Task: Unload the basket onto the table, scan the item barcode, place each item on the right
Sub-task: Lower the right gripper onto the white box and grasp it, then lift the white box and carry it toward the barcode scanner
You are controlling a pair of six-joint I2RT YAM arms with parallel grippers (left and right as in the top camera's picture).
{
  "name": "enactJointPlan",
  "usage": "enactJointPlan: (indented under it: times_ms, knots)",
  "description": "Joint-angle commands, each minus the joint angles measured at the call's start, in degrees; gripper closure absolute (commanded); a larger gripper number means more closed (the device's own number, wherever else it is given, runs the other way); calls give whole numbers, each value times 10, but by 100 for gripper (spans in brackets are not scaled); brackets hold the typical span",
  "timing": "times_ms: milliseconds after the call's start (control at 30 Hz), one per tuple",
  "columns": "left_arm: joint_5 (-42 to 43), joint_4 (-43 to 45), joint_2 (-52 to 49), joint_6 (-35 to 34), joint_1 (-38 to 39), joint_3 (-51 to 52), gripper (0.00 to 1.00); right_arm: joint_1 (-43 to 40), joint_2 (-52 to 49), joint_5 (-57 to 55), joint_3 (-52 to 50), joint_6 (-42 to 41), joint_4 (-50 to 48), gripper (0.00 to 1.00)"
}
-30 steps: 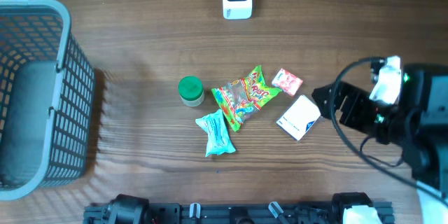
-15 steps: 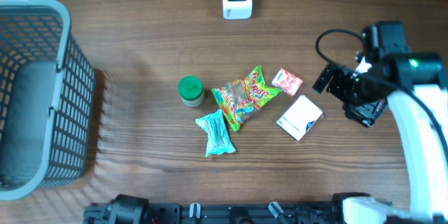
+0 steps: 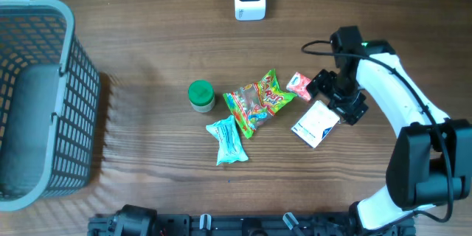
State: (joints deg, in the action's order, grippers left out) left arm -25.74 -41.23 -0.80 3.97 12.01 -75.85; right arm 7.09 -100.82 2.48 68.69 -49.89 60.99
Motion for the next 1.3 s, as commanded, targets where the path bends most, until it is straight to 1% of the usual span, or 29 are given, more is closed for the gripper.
enactJointPlan:
  times_ms: [0, 100, 167, 233, 333, 500, 533, 600, 700, 767, 833, 867, 933, 1000, 1100, 1167, 1267]
  knots:
    - [-9, -17, 4, -2, 3, -1, 0, 1, -6, -5, -56, -10, -36, 0]
    - [-12, -49, 4, -1, 3, -1, 0, 1, -6, 10, -103, 7, -87, 0]
    - [-35, -77, 4, -1, 3, -1, 0, 1, -7, 10, -130, 9, -123, 0]
    - [-35, -103, 4, -2, 3, -1, 0, 1, -7, 10, -137, 16, -141, 0]
    - [-35, -109, 4, -2, 3, -1, 0, 1, -7, 9, -137, 34, -155, 0]
    - [-35, -110, 4, -2, 3, -1, 0, 1, -7, 9, -137, 34, -150, 2]
    - [-35, -113, 4, -2, 3, -1, 0, 1, -7, 15, -137, 34, -148, 5]
    - [-35, -121, 4, -2, 3, -1, 0, 1, -7, 45, -137, 35, -145, 9]
    - [-35, -127, 4, -2, 3, -1, 0, 1, -7, 106, -136, 35, -145, 30]
    - [-35, -127, 4, -2, 3, -1, 0, 1, -7, 116, -136, 34, -144, 39]
    - [-35, -129, 4, -2, 3, -1, 0, 1, -7, 116, -136, 35, -144, 45]
    - [-34, -133, 4, -2, 3, -1, 0, 1, -7, 116, -136, 35, -144, 51]
    - [-33, -138, 4, -2, 3, -1, 0, 1, -7, 125, -134, 58, -144, 60]
    - [-33, -147, 4, -2, 3, -1, 0, 1, -7, 149, -125, 97, -144, 72]
    - [-16, -168, 4, -1, 3, -1, 0, 1, -5, 198, -104, 151, -133, 83]
    - [31, -176, 4, 1, 3, 5, 0, 1, 0, 236, -91, 193, -126, 83]
    - [101, -176, 4, 35, 3, 28, 0, 0, 12, 277, -73, 238, -99, 85]
